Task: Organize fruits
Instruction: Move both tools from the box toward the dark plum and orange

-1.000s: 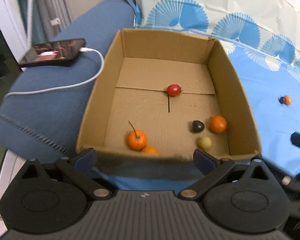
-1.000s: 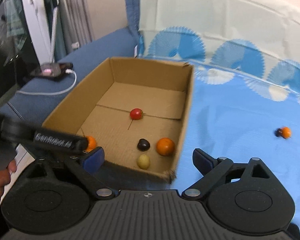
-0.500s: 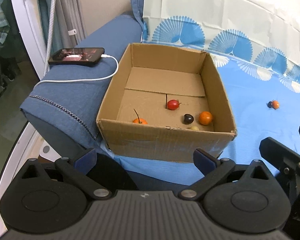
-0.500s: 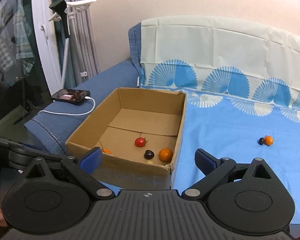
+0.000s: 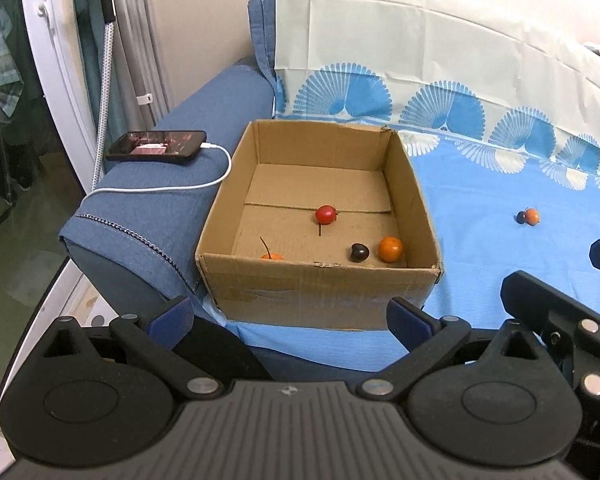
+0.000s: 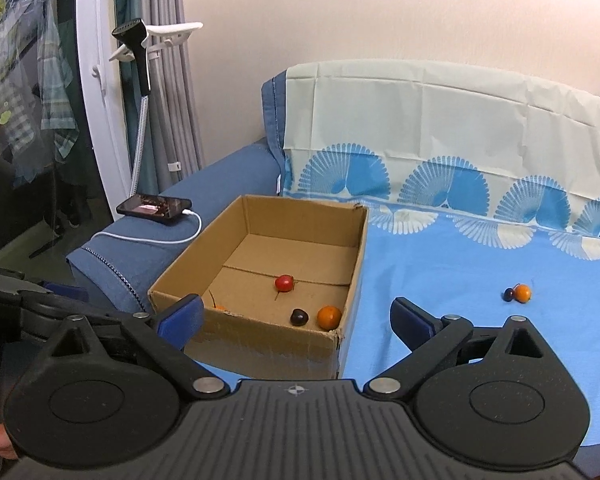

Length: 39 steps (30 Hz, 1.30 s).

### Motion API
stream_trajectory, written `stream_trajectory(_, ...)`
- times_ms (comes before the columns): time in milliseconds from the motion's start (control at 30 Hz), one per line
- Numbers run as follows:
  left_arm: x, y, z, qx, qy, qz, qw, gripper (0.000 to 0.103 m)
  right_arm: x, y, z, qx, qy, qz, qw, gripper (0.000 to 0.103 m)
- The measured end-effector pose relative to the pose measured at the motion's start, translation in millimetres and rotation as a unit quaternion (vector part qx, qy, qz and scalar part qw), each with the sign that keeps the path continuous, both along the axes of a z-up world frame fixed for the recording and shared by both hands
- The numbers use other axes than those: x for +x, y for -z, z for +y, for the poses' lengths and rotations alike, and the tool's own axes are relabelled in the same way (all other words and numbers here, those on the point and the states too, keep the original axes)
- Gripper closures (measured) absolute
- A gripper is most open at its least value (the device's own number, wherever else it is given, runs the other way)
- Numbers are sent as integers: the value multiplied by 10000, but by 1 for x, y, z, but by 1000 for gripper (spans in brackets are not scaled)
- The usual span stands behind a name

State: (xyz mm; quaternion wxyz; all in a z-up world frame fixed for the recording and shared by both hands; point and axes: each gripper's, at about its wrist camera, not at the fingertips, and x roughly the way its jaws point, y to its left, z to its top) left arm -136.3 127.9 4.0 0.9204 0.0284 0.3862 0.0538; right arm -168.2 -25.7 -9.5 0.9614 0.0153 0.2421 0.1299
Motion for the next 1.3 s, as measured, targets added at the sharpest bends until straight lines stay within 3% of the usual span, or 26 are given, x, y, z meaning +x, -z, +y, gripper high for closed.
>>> stream_trajectory(733,5,6,3,-15,-21,99,9999,0,3,3,3,-3,-5,85,10000,4)
stream_trajectory(1300,26,27,-8,90,58,495,9987,0,24,25,-6,190,95,480,9986,4)
